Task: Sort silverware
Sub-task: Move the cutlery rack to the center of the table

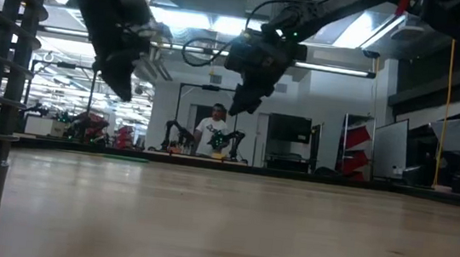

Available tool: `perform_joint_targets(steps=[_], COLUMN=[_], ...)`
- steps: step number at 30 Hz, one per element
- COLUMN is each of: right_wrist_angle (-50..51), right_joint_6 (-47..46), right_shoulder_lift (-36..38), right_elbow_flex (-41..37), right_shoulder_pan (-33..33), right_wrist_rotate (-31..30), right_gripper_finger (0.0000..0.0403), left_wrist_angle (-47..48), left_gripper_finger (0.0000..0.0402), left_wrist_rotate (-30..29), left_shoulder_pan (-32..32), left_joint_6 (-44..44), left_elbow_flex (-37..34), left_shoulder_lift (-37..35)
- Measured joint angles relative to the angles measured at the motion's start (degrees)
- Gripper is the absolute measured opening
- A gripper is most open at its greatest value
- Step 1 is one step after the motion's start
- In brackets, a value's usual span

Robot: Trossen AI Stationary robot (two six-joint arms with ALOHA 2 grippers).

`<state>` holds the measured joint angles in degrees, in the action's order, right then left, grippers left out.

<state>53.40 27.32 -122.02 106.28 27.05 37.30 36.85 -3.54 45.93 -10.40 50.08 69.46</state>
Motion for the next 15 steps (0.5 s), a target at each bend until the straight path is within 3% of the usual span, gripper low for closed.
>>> perform_joint_targets(steps=[6, 15], right_wrist_angle=[4.2, 4.72], right_joint_6=[1.75, 2.79], right_shoulder_lift=[0.0, 0.0], right_elbow_flex=[-0.02, -0.02], right_shoulder_pan=[-0.06, -0.07], right_wrist_rotate=[-0.05, -0.24], right_gripper_finger=[0.0078, 0.0078], left_wrist_angle=[5.3, 6.93], left_gripper_finger=[0.0143, 0.0117], left_wrist_rotate=[-2.89, 0.33], left_shoulder_pan=[2.08, 2.23], left_joint_6=[-7.08, -5.68], left_elbow_flex=[3.64, 5.69], left_shoulder_lift=[4.68, 5.0])
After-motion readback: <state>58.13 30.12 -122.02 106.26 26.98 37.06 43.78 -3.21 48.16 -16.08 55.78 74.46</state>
